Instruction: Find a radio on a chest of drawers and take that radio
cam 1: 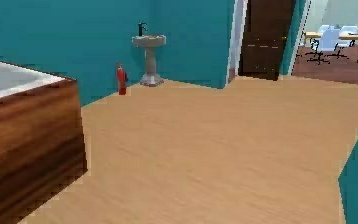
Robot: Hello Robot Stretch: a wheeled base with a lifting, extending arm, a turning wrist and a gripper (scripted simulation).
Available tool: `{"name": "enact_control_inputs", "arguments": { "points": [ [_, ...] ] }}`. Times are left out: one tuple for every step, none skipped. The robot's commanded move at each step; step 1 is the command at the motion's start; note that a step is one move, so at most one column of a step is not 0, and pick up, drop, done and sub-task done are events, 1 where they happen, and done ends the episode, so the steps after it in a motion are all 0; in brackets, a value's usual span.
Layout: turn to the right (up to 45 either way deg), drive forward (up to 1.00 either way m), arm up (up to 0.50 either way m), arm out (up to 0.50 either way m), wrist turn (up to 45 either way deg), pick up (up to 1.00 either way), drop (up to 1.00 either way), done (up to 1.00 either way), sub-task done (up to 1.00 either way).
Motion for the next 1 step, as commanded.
{"name": "enact_control_inputs", "arguments": {
  "points": [
    [30.0,0.00,0.00,0.00,0.0,0.00,0.00,0.00,0.00]
  ]
}}
